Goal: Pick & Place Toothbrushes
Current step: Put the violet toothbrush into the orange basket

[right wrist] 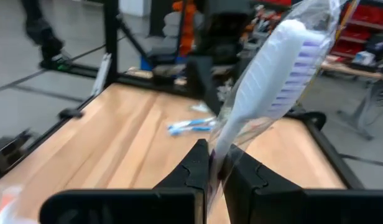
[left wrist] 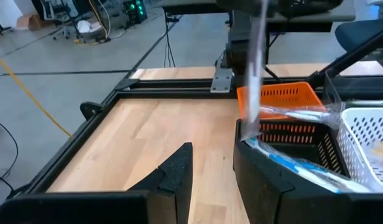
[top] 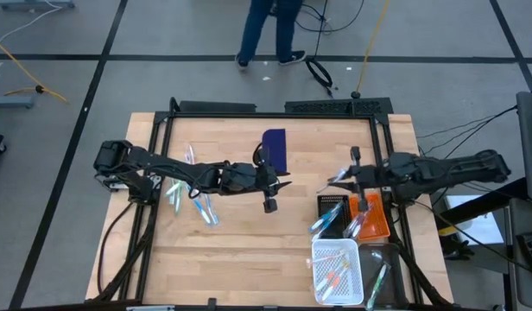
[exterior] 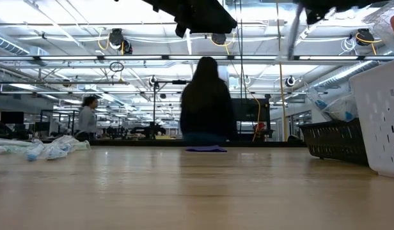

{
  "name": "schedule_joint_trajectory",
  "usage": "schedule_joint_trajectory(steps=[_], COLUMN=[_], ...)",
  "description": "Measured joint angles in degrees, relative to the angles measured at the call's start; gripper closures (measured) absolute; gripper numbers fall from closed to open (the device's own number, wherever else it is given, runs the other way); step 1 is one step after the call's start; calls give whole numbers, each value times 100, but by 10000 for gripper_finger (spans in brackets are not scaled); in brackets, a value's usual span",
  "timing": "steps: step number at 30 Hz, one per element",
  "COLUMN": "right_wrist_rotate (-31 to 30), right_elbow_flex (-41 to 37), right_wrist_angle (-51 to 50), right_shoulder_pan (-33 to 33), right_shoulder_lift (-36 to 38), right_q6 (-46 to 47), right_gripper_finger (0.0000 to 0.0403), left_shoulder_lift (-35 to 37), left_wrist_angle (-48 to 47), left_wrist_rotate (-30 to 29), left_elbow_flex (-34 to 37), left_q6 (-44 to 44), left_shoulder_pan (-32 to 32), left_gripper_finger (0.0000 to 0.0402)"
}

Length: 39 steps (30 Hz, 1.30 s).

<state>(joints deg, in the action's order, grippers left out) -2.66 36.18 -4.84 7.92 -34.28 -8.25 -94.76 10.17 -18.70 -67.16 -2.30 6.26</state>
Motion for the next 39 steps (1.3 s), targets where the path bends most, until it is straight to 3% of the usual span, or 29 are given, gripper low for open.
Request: schedule_joint_trajectory(steps=[7, 13, 25, 39], right_wrist_rotate=[0, -9, -166, -90], right_elbow_flex=[13, 411, 497, 1309], right_wrist_angle=[-1084, -2394, -3336, -5341], right_shoulder_pan=[427, 656, 1019, 1100], right_shoulder_lift=[520, 522, 565, 577], right_q6=[15, -149, -457, -142], right_gripper_finger=[388, 388, 388, 388], left_shoulder_lift=[0, 0, 0, 0], left_wrist_angle=[0, 53, 39, 35], left_wrist_rotate=[5, 11, 11, 9], left_elbow_flex=[0, 0, 0, 0], left_q6=[19, 37, 129, 202], left_shoulder_pan=[-12, -55, -74, -225], left_gripper_finger=[284, 284, 284, 284])
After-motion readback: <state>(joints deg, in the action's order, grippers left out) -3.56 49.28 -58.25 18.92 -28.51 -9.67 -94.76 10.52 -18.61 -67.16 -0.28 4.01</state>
